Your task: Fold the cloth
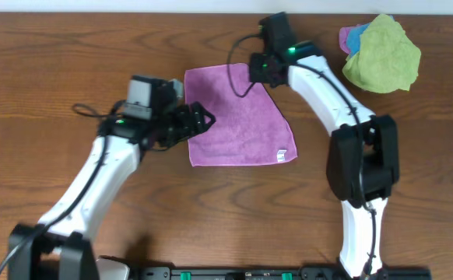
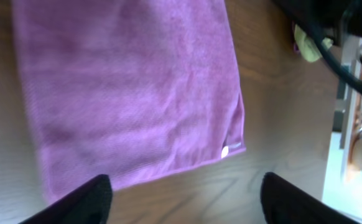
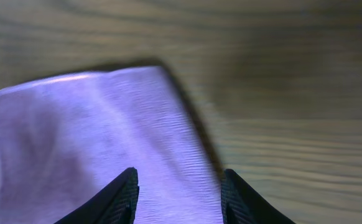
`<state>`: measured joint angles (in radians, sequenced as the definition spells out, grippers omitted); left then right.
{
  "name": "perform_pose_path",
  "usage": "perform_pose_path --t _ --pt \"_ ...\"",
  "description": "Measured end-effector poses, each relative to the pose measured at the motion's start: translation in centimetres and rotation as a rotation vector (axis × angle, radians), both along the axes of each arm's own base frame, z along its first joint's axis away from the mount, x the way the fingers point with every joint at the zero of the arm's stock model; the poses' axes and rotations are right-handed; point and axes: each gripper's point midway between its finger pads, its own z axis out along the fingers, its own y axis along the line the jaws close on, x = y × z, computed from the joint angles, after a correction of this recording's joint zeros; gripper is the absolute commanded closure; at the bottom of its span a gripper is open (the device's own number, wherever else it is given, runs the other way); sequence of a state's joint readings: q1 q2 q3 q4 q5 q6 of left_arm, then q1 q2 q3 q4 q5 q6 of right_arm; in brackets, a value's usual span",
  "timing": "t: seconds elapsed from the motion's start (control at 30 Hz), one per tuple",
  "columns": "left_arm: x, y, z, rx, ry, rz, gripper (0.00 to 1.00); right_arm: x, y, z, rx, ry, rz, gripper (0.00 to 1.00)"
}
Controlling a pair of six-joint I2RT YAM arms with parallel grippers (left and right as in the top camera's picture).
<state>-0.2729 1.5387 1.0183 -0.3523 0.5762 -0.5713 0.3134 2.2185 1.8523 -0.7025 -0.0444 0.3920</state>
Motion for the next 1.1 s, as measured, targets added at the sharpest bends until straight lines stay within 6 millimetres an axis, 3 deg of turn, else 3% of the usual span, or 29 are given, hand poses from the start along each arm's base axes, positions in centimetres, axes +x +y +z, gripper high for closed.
perform_pose_path --t 0.07,0.27,0.5,0.6,1.1 --pt "1.1 -1.3 -1.8 -0.007 0.016 0.006 0.53 0.3 -1.0 0.0 -0.005 -0.001 -0.005 0.55" --pt "3.1 -2.7 -7.0 -0.042 0.112 0.079 0.76 0.2 -1.6 -0.2 -0.026 0.004 0.035 0.55" --pt "2.6 -2.5 -11.2 -0.031 0.246 0.144 0.94 0.1 -1.6 -0.2 -0.038 0.003 0.06 0.55" --pt "1.7 -1.7 -12.6 0.021 0.306 0.171 0.94 0.1 -1.6 -0.2 -0.041 0.001 0.066 0.55" --pt "-0.9 1.6 -13.0 0.231 0.421 0.229 0.94 -1.2 -1.9 -0.8 -0.071 0.052 0.102 0.59"
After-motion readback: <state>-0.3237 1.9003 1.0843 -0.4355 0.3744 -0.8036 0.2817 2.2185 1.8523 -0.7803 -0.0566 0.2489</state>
